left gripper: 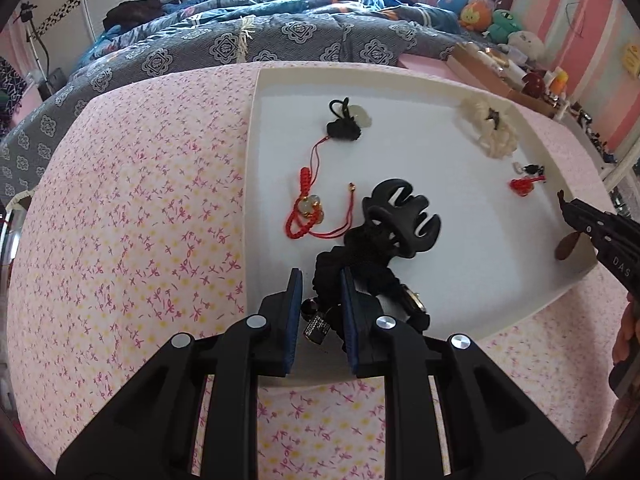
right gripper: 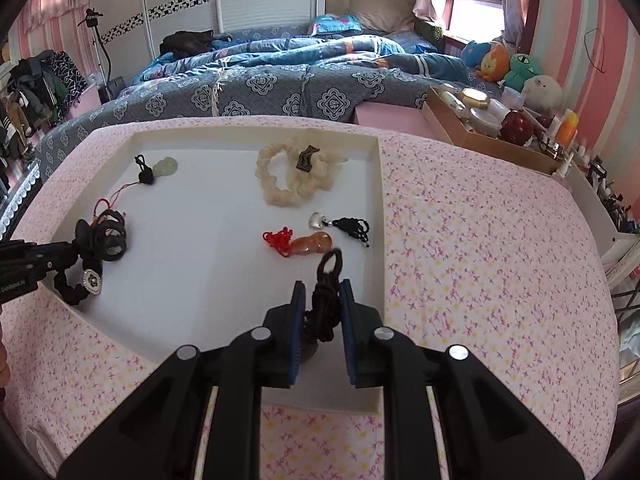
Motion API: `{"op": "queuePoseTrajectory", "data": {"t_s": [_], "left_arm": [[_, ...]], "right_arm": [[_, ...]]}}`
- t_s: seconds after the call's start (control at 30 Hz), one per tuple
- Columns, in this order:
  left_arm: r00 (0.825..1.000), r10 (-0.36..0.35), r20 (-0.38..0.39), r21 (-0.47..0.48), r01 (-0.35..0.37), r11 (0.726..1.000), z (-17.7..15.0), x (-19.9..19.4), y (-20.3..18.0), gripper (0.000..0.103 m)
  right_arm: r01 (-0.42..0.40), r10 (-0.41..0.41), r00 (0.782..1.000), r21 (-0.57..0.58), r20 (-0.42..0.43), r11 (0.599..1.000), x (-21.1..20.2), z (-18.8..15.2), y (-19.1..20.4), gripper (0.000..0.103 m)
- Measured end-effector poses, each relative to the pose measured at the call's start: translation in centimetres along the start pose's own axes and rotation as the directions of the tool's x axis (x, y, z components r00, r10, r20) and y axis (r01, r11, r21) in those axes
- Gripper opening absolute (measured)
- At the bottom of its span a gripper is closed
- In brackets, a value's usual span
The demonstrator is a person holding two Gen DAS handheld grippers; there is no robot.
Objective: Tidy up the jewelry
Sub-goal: 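Carry the scrunchie in the left tool while the right tool carries the brown-pendant cord over the tray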
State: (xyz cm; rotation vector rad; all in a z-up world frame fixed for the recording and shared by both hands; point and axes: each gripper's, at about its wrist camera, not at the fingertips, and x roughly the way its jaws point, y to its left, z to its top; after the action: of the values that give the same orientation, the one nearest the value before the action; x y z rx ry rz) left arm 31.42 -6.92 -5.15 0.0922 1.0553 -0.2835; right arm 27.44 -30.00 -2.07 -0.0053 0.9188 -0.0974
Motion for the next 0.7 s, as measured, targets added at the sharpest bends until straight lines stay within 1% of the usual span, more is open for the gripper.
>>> {"op": "queuePoseTrajectory", "data": {"t_s": [0.13,0.33,0.5,0.7], "left_arm": [[1.0,0.018,0.003,0.008,-0.018,1.0,0.0,0.2,-0.1,0.018],[1.0,0.017,0.006,0.006,-0.017,1.0,0.0,0.2,-0.1,0.018],[1.0,0.022,0.006,0.012,-0.022,1.0,-0.1,0.2,-0.3,0.018],[1.0,0.027,0.006,0.029,-0.027,0.999,-0.4,0.2,-0.5,0.018]], "right_arm": [[-0.008,0.008,1.0,-0.017,-0.006,1.0,0.6,0.4,0.6,0.017],[-0.022,0.021,1.0,-0.019,-0.016,1.0,0.6,0.4,0.9,0.017],[-0.003,0.003,1.0,0.02,-0.013,1.0,0.6,0.3,-0.4,0.017],[0.009,-0.006,0.998,0.054,-0.057,0.998,0.4,-0.6,-1.8,0.018]]}}
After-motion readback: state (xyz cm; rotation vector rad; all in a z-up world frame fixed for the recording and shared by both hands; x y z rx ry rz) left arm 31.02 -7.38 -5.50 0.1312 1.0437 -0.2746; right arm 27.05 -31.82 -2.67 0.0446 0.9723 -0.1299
